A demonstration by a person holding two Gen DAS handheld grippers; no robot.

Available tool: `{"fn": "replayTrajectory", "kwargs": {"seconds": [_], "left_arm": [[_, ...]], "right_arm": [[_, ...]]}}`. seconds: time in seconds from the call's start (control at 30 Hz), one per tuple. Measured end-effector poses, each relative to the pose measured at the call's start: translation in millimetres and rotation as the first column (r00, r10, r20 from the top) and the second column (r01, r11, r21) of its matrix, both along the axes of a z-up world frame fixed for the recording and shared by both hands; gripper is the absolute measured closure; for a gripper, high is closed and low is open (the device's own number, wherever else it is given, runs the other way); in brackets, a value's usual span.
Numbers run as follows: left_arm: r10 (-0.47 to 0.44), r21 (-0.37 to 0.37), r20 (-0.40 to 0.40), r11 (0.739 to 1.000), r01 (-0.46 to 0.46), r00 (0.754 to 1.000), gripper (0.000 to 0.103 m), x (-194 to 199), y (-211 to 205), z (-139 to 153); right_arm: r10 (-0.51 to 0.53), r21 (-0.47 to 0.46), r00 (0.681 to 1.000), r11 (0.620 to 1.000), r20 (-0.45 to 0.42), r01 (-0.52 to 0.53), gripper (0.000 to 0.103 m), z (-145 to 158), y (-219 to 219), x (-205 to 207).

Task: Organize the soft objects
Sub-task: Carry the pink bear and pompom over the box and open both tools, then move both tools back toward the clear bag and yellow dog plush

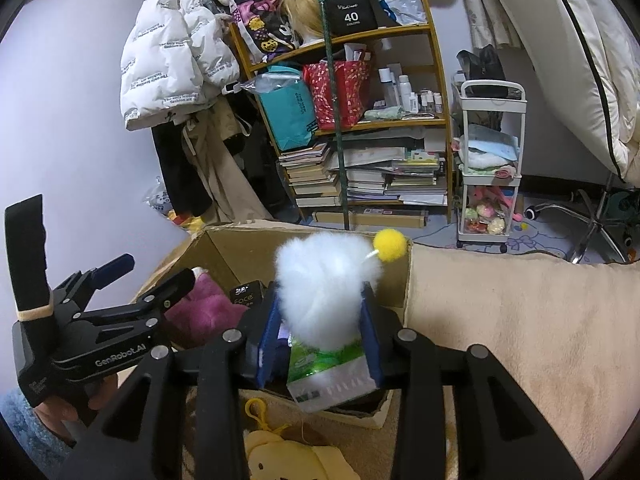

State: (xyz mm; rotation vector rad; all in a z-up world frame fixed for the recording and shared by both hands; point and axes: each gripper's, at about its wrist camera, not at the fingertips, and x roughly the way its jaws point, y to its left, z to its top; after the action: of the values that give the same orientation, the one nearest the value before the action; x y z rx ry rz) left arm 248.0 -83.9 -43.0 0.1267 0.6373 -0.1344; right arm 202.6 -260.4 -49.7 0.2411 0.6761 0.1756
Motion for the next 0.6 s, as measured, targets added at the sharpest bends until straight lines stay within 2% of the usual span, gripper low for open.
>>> {"fn": "replayTrajectory", "kwargs": {"seconds": [0.1,0.27,0.47,0.6], "left_arm": [[0.006,0.016,-0.01,1.0,-0.006,1.0,0.005,-1.2,1.6,0.9],[0.014,0.015,-0.031,1.0,-0.014,0.999,0.005,-5.9,8.0,3.2],[0.019,0.05,-0.028,0.999,-0.017,0.999,0.005,-23.5,12.1,11.8],[0.016,0.057,-0.039,0.998,-0.014,0.999,0.005,-39.6,15.2,15.3]], "right_arm": [[0.005,0.001,1.0,1.0,-0.003,-0.005,0.058,1.2,1.9,-0.8],[-0.013,0.017,1.0,1.0,0.007,0.013,0.049,5.5,0.5,-4.8],[-0.038,0.015,0.999,0.999,0.003,0.038,0.036,10.6,-2.4,-18.3],[-0.051,0.025,0.999,0.998,-0.003,0.051,0.02,14.8,-2.9,-28.6]]}}
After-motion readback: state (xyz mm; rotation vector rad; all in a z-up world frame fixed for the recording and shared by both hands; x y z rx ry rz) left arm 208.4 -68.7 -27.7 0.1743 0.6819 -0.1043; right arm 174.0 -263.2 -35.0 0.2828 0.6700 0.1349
